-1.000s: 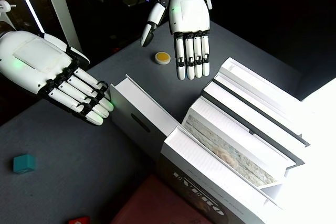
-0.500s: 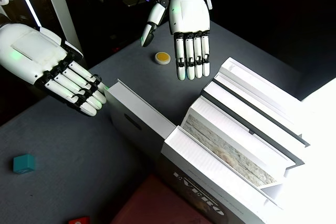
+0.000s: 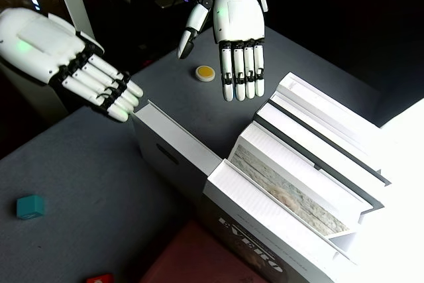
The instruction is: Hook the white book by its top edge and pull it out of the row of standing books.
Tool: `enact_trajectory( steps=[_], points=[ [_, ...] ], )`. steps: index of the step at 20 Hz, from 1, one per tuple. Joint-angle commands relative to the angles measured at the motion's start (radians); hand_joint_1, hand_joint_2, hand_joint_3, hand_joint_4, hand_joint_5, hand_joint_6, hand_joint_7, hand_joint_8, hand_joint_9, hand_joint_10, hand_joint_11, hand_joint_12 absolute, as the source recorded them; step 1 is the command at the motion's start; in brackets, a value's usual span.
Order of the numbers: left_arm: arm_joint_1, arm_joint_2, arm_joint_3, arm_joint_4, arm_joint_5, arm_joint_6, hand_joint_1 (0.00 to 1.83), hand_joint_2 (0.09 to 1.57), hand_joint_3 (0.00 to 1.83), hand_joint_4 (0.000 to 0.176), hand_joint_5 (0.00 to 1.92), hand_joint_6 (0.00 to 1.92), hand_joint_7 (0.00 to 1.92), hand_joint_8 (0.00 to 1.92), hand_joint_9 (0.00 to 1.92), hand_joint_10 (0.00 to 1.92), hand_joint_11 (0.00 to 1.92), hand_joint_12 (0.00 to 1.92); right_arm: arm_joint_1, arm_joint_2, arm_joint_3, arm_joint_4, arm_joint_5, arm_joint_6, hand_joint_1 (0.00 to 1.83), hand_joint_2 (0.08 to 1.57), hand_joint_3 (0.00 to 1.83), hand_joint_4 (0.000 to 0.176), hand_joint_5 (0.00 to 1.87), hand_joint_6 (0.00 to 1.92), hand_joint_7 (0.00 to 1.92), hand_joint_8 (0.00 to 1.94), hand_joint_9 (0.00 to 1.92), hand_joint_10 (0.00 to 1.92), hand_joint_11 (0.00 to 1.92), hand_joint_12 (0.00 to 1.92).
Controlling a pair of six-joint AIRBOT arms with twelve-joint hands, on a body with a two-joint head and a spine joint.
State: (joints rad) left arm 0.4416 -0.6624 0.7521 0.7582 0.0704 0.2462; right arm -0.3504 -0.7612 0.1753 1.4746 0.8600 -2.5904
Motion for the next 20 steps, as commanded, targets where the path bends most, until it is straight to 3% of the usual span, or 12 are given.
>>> enact_trajectory(
  steps=[1, 7, 12, 14, 17, 20],
  points=[
    [-0.011, 0.004, 0.003, 0.003, -0.066, 0.003, 0.0, 1.08, 0.0, 0.0, 0.0, 0.0, 0.0, 0.0, 0.0, 0.0, 0.0, 0.0, 0.023, 0.01, -0.012, -0.075, 0.032, -0.001, 0.0, 1.06, 0.0, 0.0, 0.0, 0.0, 0.0, 0.0, 0.0, 0.0, 0.0, 0.0],
    [-0.013, 0.003, 0.002, 0.003, -0.066, 0.003, 0.0, 1.08, 0.0, 0.0, 0.0, 0.0, 0.0, 0.0, 0.0, 0.0, 0.0, 0.0, 0.115, 0.035, -0.03, -0.075, 0.046, -0.027, 0.0, 1.07, 0.0, 0.0, 0.0, 0.0, 0.0, 0.0, 0.0, 0.0, 0.0, 0.0],
    [-0.015, 0.003, 0.001, 0.003, -0.067, 0.003, 0.0, 1.08, 0.0, 0.0, 0.0, 0.0, 0.0, 0.0, 0.0, 0.0, 0.0, 0.0, 0.144, 0.05, 0.012, -0.075, 0.061, -0.033, 0.0, 1.07, 0.0, 0.0, 0.0, 0.0, 0.0, 0.0, 0.0, 0.0, 0.0, 0.0],
    [-0.017, 0.003, 0.001, 0.003, -0.067, 0.003, 0.0, 1.08, 0.0, 0.0, 0.0, 0.0, 0.0, 0.0, 0.0, 0.0, 0.0, 0.0, 0.157, 0.067, 0.042, -0.076, 0.024, -0.013, 0.0, 1.06, 0.0, 0.0, 0.0, 0.0, 0.0, 0.0, 0.0, 0.0, 0.0, 0.0],
    [-0.019, 0.002, 0.001, 0.003, -0.067, 0.003, 0.0, 1.07, 0.0, 0.0, 0.0, 0.0, 0.0, 0.0, 0.0, 0.0, 0.0, 0.0, 0.144, 0.087, 0.09, -0.215, -0.02, 0.107, 0.0, 1.07, 0.0, 0.0, 0.0, 0.0, 0.0, 0.0, 0.0, 0.0, 0.0, 0.0],
    [-0.02, 0.002, -0.002, 0.003, -0.067, 0.003, 0.0, 1.08, 0.0, 0.0, 0.0, 0.0, 0.0, 0.0, 0.0, 0.0, 0.0, 0.0, 0.144, 0.092, 0.131, -0.244, -0.051, 0.154, 0.0, 1.06, 0.0, 0.0, 0.0, 0.0, 0.0, 0.0, 0.0, 0.0, 0.0, 0.0]
  ],
)
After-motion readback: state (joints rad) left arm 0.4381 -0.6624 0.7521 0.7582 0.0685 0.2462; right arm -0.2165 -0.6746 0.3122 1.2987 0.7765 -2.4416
